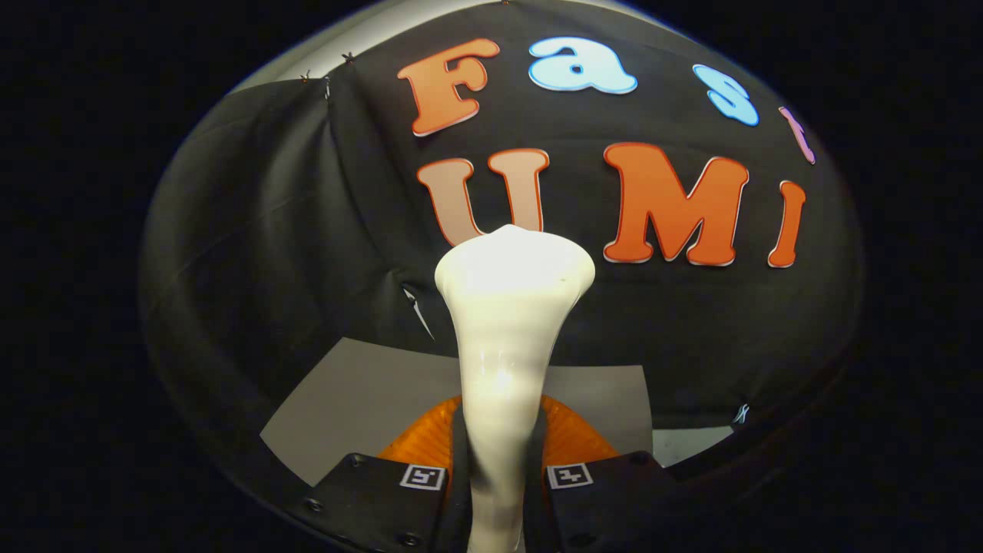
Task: Iron the clothes twice with a garment steamer, once on the left side and once on the right side.
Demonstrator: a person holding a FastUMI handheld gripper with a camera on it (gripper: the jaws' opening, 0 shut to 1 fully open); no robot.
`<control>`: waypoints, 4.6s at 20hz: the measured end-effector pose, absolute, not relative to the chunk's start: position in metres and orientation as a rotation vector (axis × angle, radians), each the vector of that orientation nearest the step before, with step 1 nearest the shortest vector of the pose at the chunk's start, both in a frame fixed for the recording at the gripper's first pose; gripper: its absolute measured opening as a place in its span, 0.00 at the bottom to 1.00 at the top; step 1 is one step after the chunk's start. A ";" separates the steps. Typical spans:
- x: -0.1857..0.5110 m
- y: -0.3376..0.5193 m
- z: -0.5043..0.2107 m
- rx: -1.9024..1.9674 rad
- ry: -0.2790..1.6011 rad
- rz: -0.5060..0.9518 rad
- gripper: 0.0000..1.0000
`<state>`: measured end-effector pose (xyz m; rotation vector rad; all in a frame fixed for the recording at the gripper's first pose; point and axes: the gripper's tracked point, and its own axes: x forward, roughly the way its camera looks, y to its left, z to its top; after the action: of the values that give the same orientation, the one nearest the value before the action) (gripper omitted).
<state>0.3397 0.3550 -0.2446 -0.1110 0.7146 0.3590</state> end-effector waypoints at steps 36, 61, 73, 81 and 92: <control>0.193 0.171 0.010 -0.094 0.101 0.208 1.00; 0.158 0.161 -0.130 -0.069 0.347 0.170 0.98; 0.281 0.296 -0.292 -0.323 0.544 0.118 0.99; 0.287 0.293 -0.333 -0.172 0.698 0.093 0.73; 0.156 0.285 -0.183 -0.083 0.357 0.364 0.40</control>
<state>0.1557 0.2853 -0.1830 -0.0835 0.3569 0.3638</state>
